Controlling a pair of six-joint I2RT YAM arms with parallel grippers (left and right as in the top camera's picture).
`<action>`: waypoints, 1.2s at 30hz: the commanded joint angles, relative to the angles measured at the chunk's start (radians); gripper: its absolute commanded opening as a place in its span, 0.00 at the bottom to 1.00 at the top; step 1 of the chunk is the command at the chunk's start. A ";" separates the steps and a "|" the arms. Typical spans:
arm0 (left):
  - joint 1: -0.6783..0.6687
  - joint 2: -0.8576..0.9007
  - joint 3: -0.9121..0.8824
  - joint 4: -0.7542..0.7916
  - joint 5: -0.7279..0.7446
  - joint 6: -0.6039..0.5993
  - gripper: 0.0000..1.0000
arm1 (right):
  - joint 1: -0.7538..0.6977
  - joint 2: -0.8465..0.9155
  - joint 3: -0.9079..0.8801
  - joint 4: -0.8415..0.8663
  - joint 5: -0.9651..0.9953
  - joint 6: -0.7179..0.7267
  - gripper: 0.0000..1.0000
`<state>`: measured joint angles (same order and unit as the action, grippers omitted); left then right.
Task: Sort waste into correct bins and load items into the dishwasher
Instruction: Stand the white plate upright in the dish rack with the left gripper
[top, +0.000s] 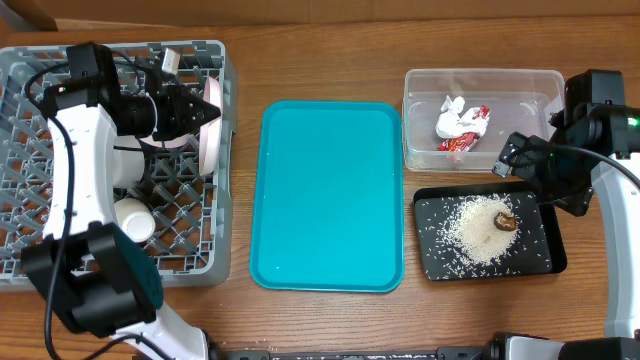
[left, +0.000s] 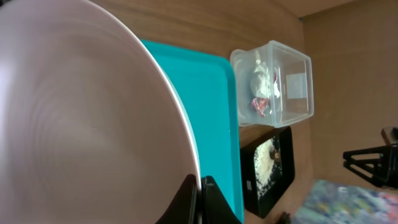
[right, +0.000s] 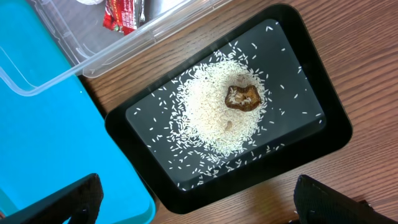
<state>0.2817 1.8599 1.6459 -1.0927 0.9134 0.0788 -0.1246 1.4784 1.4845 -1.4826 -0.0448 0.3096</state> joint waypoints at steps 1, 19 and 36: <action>0.039 0.037 0.006 -0.019 0.056 0.030 0.31 | -0.004 -0.006 0.009 0.003 -0.002 -0.002 1.00; -0.078 -0.275 0.005 -0.267 -0.843 -0.252 1.00 | 0.223 0.034 0.009 0.344 -0.156 -0.192 1.00; -0.294 -0.833 -0.394 -0.162 -0.835 -0.183 1.00 | 0.235 -0.465 -0.345 0.444 -0.034 -0.119 1.00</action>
<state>0.0406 1.2709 1.4014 -1.3449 0.0769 -0.1429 0.1120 1.2011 1.2644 -1.0870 -0.1047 0.1822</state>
